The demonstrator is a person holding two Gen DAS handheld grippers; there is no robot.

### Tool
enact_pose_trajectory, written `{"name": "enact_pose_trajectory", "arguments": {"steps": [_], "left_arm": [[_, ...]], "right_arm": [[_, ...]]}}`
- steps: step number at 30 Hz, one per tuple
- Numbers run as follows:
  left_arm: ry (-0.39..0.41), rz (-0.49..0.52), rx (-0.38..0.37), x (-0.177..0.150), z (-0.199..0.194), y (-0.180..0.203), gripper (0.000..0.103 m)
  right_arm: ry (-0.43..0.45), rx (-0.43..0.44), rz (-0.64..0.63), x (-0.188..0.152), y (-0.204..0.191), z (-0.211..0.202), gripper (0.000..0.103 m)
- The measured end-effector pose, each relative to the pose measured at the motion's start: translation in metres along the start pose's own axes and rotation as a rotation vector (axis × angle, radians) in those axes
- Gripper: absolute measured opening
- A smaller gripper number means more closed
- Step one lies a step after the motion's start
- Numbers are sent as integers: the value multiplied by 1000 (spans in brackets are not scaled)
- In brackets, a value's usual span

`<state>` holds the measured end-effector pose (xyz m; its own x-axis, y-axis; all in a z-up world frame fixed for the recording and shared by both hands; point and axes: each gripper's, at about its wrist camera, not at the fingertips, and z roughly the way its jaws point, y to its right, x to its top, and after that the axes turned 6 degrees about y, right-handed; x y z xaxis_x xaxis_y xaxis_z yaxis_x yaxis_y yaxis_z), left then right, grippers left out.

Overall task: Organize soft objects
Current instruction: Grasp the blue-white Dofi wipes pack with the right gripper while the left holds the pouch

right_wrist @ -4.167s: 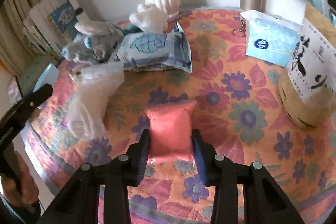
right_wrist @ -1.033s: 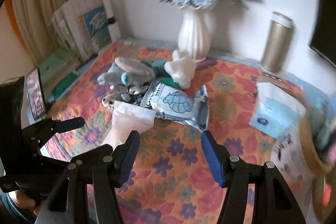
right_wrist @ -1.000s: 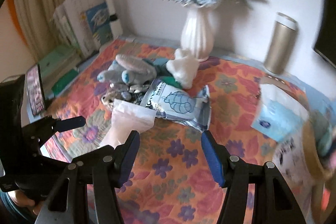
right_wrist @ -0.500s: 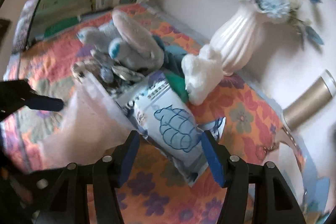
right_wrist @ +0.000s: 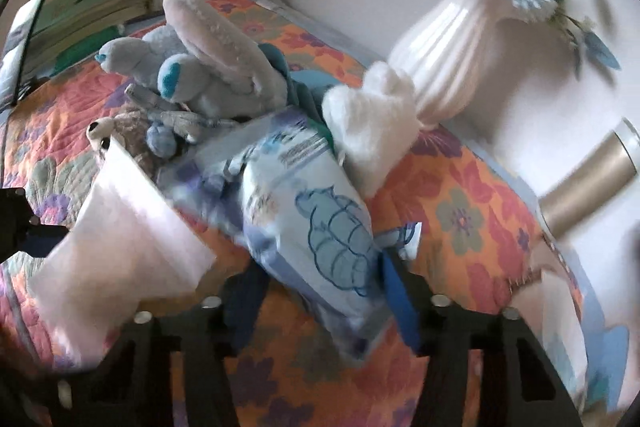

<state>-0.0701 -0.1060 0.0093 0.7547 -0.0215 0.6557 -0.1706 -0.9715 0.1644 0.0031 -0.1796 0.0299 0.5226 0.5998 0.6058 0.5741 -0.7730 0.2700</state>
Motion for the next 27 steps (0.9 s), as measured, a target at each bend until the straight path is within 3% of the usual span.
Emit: {"name": "enact_pose_trajectory", "arguments": {"steps": [4,6,9,13,17,20,27], "left_arm": [[16,-48,-8,-2,-9,-19,47],[29,-51,1,-3,-12,-24,47],[52,-33,24,-5,-13,-31,47],[59,-49,-2,-7,-11,-43,47],[58,-59,-20,-6,-11,-52,47],[59,-64,-23,-6,-11,-50,47],[63,-92,-51,-9,-13,-58,47]], "right_arm": [[-78,23,187,-10,3,-20,49],[-97,76,326,-18,10,-31,49],[-113,104,527,-33,18,-47,49],[-116,143,683,-48,15,-56,50],[-104,206,664,-42,-7,-67,54],[-58,245,616,-40,-19,-83,69],[30,156,466,-43,-28,-110,80]]}}
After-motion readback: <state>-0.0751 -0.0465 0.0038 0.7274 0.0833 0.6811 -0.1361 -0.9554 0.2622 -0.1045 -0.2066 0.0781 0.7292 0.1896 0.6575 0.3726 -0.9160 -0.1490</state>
